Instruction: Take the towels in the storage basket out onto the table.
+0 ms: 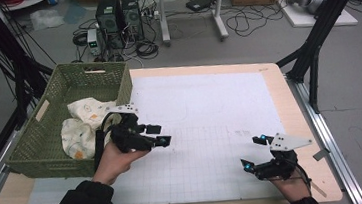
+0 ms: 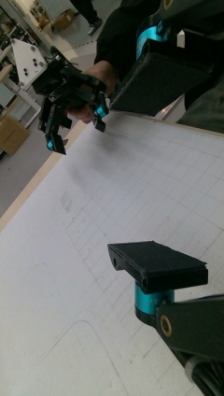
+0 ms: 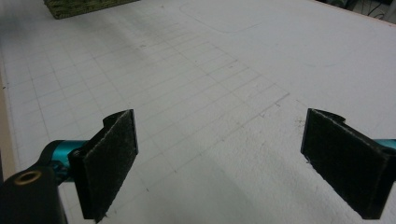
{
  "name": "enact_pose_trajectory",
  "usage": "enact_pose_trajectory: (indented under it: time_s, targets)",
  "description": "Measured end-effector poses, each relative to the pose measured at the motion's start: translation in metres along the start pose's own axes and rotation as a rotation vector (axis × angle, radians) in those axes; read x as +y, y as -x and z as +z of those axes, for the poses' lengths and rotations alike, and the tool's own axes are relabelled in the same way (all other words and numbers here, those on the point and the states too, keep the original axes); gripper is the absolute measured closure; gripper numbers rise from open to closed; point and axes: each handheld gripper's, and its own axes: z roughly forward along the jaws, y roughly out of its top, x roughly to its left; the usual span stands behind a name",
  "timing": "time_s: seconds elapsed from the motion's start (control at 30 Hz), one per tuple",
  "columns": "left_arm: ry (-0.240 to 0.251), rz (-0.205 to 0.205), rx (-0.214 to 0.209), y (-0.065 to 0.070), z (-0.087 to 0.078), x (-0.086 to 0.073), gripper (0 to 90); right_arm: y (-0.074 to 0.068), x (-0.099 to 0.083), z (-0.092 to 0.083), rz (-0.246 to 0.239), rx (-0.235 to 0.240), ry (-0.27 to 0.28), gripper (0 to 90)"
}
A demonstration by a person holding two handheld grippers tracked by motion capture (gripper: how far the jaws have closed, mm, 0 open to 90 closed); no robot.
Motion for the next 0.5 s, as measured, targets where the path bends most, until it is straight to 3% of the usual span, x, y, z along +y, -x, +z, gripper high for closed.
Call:
enact_pose_trajectory:
  time_s: [0.13, 0.2, 0.27, 0.4, 0.5]
  targets:
    - [-0.001, -0.01, 0.07, -0.003, 0.003, 0.019, 27.5, 0.0, 0.0, 0.0, -0.001, 0.0, 0.002, 10.2]
    - [-0.008, -0.007, 0.085, -0.004, 0.003, 0.022, 27.5, 0.0, 0.0, -0.001, 0.003, -0.001, 0.001, 10.2]
    - [-0.009, -0.015, 0.068, -0.005, 0.005, 0.03, 27.5, 0.001, 0.0, -0.001, -0.001, -0.001, 0.004, 10.2]
    - [-0.017, -0.007, 0.08, -0.006, 0.003, 0.047, 27.7, 0.002, 0.001, -0.001, -0.002, -0.001, 0.009, 10.2]
    - [-0.009, -0.03, 0.062, -0.012, -0.002, 0.059, 27.6, 0.002, 0.001, -0.002, -0.002, 0.001, 0.013, 10.2]
